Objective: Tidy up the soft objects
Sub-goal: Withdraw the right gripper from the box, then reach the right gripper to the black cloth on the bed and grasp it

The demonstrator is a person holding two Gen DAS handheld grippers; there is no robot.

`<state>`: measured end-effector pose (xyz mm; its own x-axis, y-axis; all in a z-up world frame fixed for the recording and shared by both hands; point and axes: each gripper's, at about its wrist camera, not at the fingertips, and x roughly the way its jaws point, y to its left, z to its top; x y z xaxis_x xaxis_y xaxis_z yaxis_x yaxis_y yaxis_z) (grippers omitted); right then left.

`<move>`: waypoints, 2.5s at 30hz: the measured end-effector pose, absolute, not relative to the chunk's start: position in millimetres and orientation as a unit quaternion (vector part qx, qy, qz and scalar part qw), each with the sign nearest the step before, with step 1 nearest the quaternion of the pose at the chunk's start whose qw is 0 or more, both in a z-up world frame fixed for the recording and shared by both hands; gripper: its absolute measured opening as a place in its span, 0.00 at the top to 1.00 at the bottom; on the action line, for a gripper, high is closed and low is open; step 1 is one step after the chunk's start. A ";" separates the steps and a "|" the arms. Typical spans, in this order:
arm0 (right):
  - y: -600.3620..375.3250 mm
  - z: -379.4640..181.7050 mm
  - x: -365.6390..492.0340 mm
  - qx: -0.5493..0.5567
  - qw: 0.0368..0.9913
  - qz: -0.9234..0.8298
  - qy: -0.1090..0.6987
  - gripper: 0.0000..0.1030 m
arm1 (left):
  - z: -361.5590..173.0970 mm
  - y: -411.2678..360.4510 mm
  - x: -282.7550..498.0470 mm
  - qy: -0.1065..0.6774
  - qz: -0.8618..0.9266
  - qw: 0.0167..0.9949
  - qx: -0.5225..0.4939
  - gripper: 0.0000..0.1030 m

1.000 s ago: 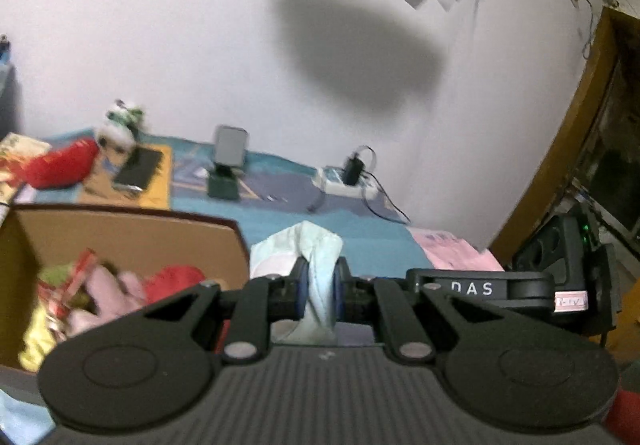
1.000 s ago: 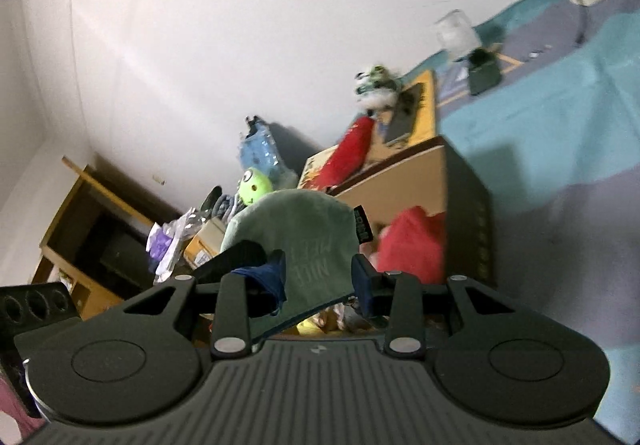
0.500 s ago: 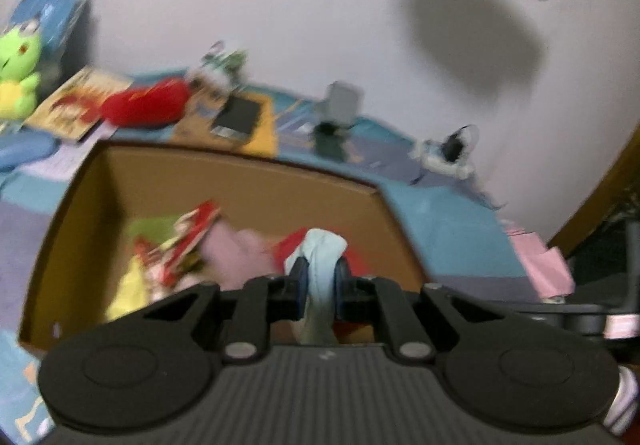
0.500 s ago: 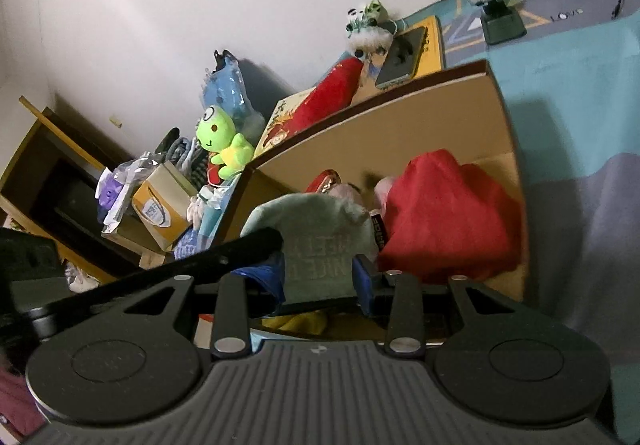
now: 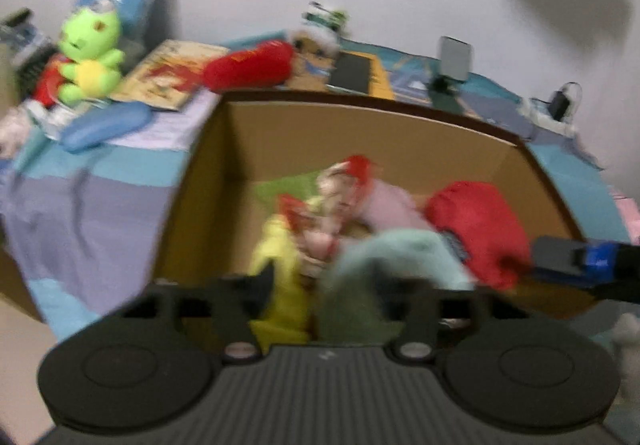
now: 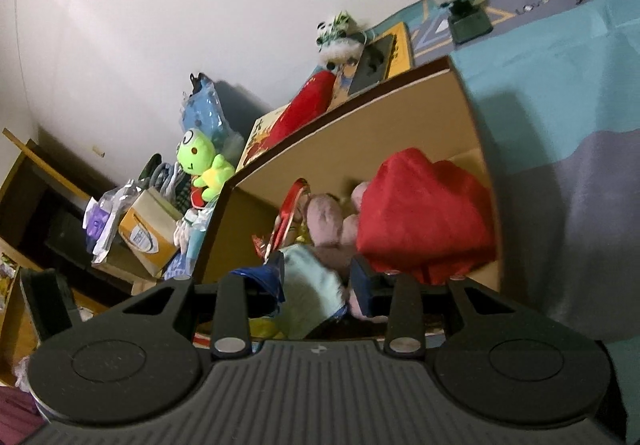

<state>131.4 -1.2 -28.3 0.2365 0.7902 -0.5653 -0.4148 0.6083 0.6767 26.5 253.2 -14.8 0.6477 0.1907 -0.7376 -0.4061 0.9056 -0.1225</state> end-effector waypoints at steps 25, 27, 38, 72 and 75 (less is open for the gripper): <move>-22.8 -14.6 86.4 0.176 0.730 0.459 0.476 0.79 | 24.5 197.6 -17.8 0.386 0.241 0.886 -0.089 0.37; -22.2 -15.6 81.2 0.168 0.726 0.464 0.479 0.79 | 21.9 191.7 -21.9 0.391 0.245 0.882 -0.091 0.36; -30.1 -29.4 55.6 0.125 0.706 0.482 0.503 0.79 | -9.7 153.8 -37.0 0.444 0.247 0.857 -0.088 0.36; -183.6 -77.2 58.7 0.154 0.756 0.339 0.538 0.79 | -69.0 -3.9 34.5 0.532 0.093 0.842 -0.014 0.34; -191.0 -81.5 64.0 0.168 0.760 0.331 0.534 0.79 | -72.2 -9.4 40.0 0.536 0.085 0.840 -0.013 0.34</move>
